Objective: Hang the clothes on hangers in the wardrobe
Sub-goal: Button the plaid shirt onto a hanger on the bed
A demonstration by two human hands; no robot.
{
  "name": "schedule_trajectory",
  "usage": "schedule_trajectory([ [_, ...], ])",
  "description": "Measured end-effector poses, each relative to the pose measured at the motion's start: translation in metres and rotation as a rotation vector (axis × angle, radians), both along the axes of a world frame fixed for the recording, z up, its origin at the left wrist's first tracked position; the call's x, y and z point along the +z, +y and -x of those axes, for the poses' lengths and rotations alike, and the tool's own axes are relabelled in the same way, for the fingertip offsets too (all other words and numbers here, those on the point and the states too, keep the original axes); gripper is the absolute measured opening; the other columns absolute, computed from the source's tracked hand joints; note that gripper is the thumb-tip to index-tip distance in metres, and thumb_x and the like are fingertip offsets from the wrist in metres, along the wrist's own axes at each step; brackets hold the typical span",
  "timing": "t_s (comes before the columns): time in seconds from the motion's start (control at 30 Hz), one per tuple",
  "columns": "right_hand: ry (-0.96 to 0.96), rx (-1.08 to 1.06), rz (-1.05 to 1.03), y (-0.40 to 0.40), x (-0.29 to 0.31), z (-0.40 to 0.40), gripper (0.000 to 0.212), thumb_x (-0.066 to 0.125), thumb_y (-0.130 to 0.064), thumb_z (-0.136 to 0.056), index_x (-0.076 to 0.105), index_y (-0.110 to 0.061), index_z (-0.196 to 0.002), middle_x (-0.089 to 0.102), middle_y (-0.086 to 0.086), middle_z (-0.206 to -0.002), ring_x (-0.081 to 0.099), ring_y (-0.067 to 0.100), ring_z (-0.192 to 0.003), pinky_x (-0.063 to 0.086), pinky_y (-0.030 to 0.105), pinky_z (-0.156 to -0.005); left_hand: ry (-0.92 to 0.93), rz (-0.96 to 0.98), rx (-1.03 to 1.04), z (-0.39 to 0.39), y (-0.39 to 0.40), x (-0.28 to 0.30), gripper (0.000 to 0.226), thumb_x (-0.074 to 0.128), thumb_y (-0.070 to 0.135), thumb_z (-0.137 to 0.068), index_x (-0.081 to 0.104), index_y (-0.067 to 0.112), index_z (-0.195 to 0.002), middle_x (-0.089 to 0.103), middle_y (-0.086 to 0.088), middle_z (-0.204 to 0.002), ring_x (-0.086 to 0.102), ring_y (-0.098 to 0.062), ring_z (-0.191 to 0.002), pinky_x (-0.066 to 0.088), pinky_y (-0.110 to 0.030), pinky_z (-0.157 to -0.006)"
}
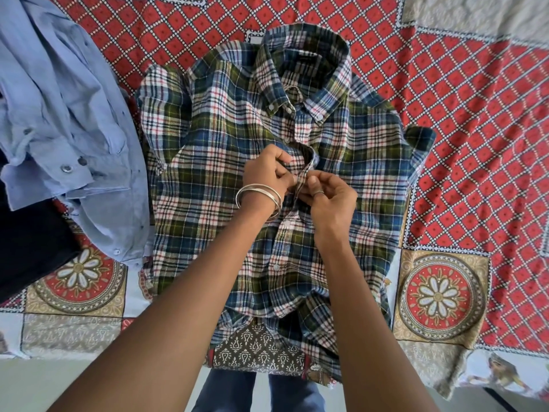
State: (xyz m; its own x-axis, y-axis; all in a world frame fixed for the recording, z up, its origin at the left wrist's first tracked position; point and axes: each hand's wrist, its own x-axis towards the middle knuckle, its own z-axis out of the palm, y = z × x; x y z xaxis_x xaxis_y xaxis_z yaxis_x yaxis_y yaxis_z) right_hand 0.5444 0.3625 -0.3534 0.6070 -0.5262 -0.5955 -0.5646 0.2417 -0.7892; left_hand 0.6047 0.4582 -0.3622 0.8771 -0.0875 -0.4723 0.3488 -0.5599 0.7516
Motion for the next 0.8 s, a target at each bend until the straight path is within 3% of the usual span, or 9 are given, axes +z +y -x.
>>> schedule_trajectory([
  [0.13,-0.019,0.173,0.022,-0.007,0.003,-0.004,0.020,0.064,0.006,-0.087,0.067,-0.013,-0.092,0.070,0.011,-0.094,0.067,0.019,-0.081,0.059,0.033,-0.075,-0.021,-0.104,-0.084,-0.005,-0.002,0.002,0.036,0.070,0.002,-0.081,0.059,0.011,-0.114,0.071,-0.008,-0.081,0.067,-0.021,-0.074,0.057,-0.038,-0.077],
  [0.23,0.017,0.306,0.158,-0.009,0.002,-0.009,0.020,0.072,0.007,-0.080,0.068,-0.010,-0.090,0.068,0.003,-0.082,0.062,0.005,-0.070,0.059,0.027,-0.070,0.011,-0.179,-0.138,-0.006,-0.001,0.003,0.037,0.060,0.008,-0.089,0.055,0.014,-0.126,0.068,-0.010,-0.096,0.062,-0.019,-0.078,0.054,-0.031,-0.082],
  [0.37,0.027,0.381,0.335,-0.002,0.001,-0.009,0.015,0.072,0.003,-0.079,0.069,-0.010,-0.086,0.066,-0.005,-0.073,0.060,0.003,-0.064,0.058,0.023,-0.066,0.072,-0.197,-0.101,-0.005,-0.002,0.009,0.046,0.074,0.024,-0.081,0.057,0.013,-0.123,0.068,-0.007,-0.095,0.061,-0.016,-0.080,0.044,-0.021,-0.074],
  [0.47,0.023,0.353,0.361,0.007,0.002,-0.008,0.023,0.074,0.001,-0.078,0.071,-0.011,-0.098,0.069,-0.004,-0.076,0.066,0.007,-0.071,0.058,0.021,-0.071,0.142,-0.153,0.050,-0.004,-0.001,0.007,0.038,0.077,0.014,-0.077,0.062,0.011,-0.112,0.071,-0.007,-0.085,0.067,-0.020,-0.081,0.055,-0.031,-0.080],
  [0.57,0.029,0.287,0.256,0.006,0.004,-0.008,0.028,0.072,0.004,-0.080,0.069,-0.013,-0.101,0.069,-0.002,-0.075,0.067,0.010,-0.073,0.057,0.023,-0.070,0.187,-0.094,0.093,-0.005,0.000,0.005,0.029,0.073,0.006,-0.079,0.064,0.011,-0.106,0.070,-0.007,-0.079,0.068,-0.022,-0.079,0.058,-0.041,-0.077],
  [0.73,0.030,0.099,-0.209,-0.002,0.012,-0.016,0.020,0.056,0.007,-0.090,0.068,-0.004,-0.101,0.065,0.006,-0.079,0.060,0.014,-0.073,0.053,0.025,-0.066,0.237,0.055,0.022,-0.010,0.011,0.006,0.026,0.065,0.006,-0.087,0.060,0.011,-0.112,0.070,-0.011,-0.090,0.064,-0.022,-0.078,0.056,-0.044,-0.080],
  [0.8,0.070,0.166,-0.121,-0.003,0.010,-0.015,0.023,0.052,0.006,-0.093,0.070,-0.008,-0.096,0.062,0.002,-0.076,0.056,0.014,-0.071,0.051,0.027,-0.066,0.262,0.062,-0.019,-0.009,0.016,0.005,0.023,0.066,0.011,-0.088,0.059,0.015,-0.110,0.070,-0.013,-0.090,0.064,-0.026,-0.075,0.057,-0.046,-0.076],
])
